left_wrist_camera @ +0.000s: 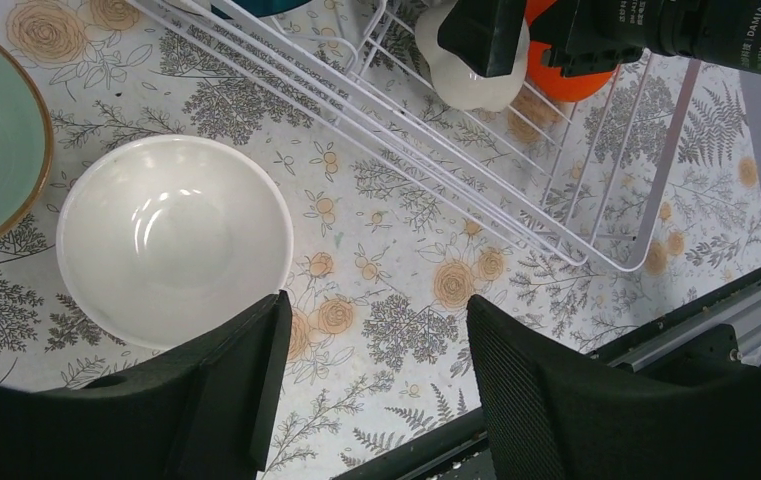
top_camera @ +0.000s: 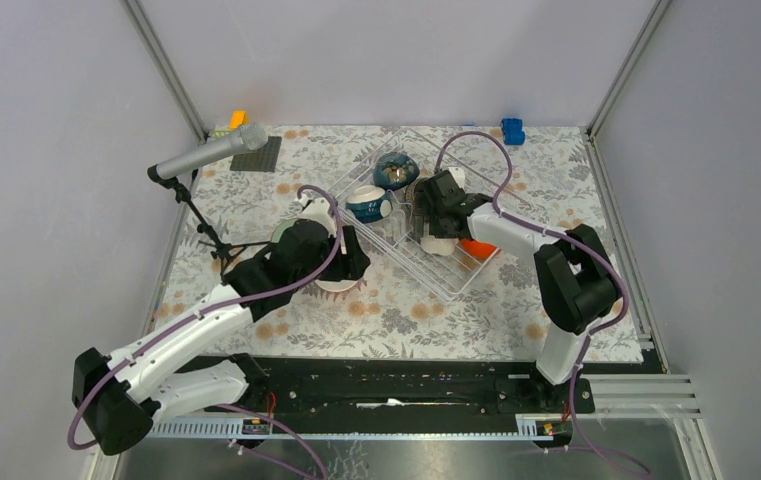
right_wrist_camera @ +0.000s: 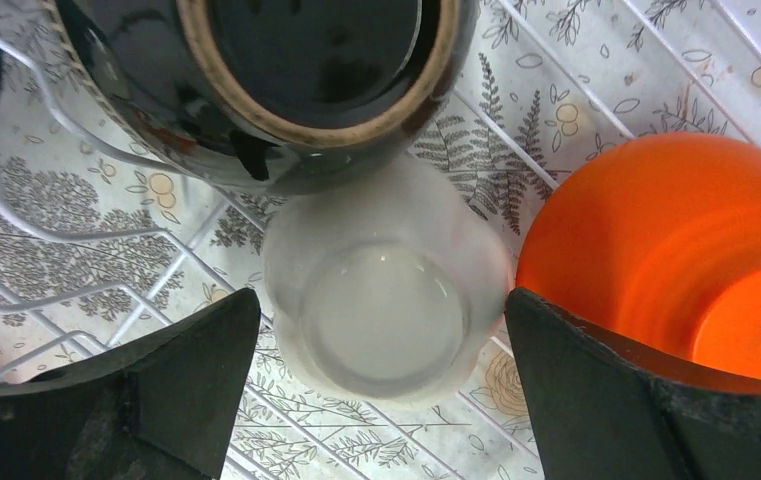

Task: Unload the bowls from the dish rack

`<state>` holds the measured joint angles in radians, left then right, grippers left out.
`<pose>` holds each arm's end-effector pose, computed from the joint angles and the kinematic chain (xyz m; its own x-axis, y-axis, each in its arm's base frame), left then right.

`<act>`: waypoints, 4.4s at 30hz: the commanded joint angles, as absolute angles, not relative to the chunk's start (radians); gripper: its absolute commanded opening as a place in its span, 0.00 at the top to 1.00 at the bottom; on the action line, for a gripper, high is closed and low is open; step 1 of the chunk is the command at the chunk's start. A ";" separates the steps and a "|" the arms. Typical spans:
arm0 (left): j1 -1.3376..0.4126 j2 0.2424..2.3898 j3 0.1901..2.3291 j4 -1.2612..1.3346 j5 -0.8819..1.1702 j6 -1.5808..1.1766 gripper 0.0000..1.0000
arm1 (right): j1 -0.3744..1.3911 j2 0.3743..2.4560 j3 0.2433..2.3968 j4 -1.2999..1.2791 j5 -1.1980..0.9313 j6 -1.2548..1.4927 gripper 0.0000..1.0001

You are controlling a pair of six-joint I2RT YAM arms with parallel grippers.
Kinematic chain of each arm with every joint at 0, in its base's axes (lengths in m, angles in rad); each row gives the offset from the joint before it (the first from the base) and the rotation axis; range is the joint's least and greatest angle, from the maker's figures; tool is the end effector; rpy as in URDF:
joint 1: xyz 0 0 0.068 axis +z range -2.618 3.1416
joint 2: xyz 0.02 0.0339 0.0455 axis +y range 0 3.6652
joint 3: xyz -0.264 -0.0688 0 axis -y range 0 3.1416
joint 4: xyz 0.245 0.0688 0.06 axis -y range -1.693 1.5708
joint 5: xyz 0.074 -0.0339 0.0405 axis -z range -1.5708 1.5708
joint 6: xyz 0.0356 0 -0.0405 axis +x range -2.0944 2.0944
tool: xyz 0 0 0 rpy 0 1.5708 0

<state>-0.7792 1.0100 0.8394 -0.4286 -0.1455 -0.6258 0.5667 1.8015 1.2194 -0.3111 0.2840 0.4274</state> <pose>0.1612 -0.1519 0.2930 -0.6826 -0.1404 -0.7172 0.2594 0.8709 -0.4174 0.3309 0.1987 0.2017 -0.7504 -0.0058 -0.6610 -0.0617 0.9962 0.0612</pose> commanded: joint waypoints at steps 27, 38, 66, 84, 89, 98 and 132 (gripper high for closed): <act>-0.773 0.972 0.790 -0.320 -0.154 -0.643 0.26 | 0.572 1.653 1.166 -0.308 0.272 0.407 0.01; -0.760 0.973 0.790 -0.279 -0.082 -0.658 0.26 | 0.569 1.595 1.190 -0.344 0.253 0.407 0.01; -0.735 0.966 0.770 -0.266 -0.067 -0.660 0.24 | 0.572 1.801 1.207 -0.345 0.258 0.407 0.01; -0.725 0.947 0.765 -0.273 -0.058 -0.665 0.24 | 0.573 1.752 1.190 -0.320 0.244 0.407 0.01; -0.725 0.920 0.748 -0.275 -0.066 -0.667 0.24 | 0.573 1.726 1.158 -0.289 0.236 0.407 0.01; -0.721 0.935 0.755 -0.274 -0.075 -0.658 0.24 | 0.573 1.658 1.073 -0.170 0.207 0.407 0.01; -0.718 0.923 0.734 -0.225 -0.058 -0.646 0.25 | 0.573 1.197 0.794 0.045 -0.026 0.306 1.00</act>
<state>-0.7235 0.9356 0.7414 -0.2886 -0.0738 -0.6582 0.5686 1.2301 0.7914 -0.0124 0.0563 0.3439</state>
